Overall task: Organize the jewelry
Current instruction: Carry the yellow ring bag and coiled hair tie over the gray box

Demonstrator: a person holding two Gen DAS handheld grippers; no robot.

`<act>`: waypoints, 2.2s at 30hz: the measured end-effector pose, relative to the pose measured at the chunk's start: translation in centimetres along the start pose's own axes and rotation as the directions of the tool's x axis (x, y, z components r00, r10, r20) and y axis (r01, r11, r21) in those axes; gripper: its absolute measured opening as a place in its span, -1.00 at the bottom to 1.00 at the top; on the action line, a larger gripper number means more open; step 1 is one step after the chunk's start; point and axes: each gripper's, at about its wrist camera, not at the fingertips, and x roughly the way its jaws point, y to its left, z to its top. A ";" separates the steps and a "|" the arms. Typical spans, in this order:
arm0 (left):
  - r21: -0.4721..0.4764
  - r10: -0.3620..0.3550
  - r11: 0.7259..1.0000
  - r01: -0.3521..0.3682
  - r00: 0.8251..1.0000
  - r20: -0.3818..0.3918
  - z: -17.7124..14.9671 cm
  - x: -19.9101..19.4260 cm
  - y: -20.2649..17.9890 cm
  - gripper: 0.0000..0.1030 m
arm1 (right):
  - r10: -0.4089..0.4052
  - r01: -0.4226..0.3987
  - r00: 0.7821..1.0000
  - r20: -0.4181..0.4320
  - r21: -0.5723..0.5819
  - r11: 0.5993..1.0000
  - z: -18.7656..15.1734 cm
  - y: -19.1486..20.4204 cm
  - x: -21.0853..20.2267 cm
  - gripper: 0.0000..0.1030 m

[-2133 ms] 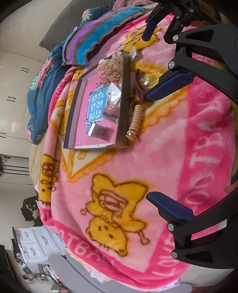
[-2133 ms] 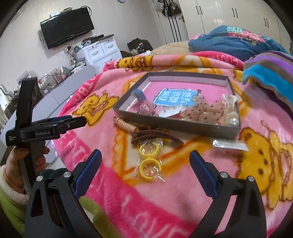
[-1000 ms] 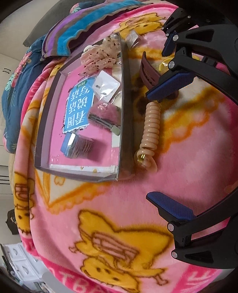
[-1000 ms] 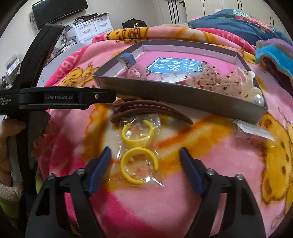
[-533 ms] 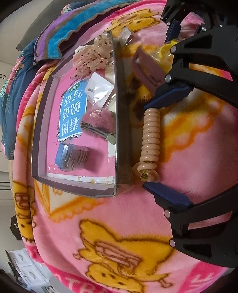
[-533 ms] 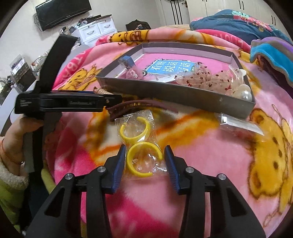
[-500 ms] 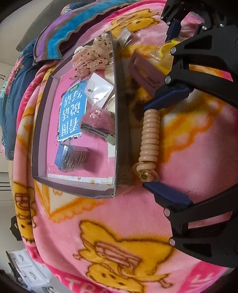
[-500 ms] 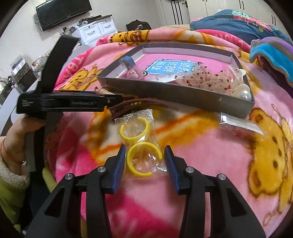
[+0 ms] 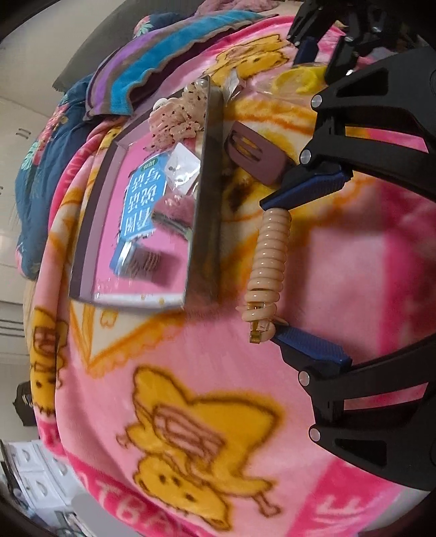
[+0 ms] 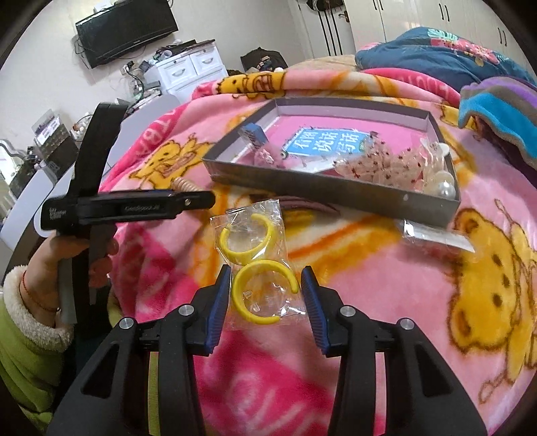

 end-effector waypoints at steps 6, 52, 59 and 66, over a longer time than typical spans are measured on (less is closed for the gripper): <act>-0.052 0.006 0.999 -0.004 0.999 0.041 -0.7 -2.5 1.6 0.17 | 0.023 -0.023 0.999 0.025 -0.014 1.000 0.9 1.0 -0.3 -0.20; 0.082 -0.043 0.996 0.029 0.984 0.170 8.4 -2.8 -6.0 0.17 | -0.110 0.086 0.954 0.278 0.097 0.992 10.2 -7.6 -4.4 -0.20; 0.088 -0.055 0.995 0.043 0.989 0.140 9.2 -0.7 -6.6 0.17 | -0.138 0.110 0.956 0.260 0.120 0.987 10.7 -9.0 -3.3 -0.20; 0.096 -0.063 0.994 0.053 0.992 0.112 9.5 1.2 -6.9 0.18 | -0.166 0.134 0.958 0.232 0.145 0.980 11.0 -10.3 -1.7 -0.20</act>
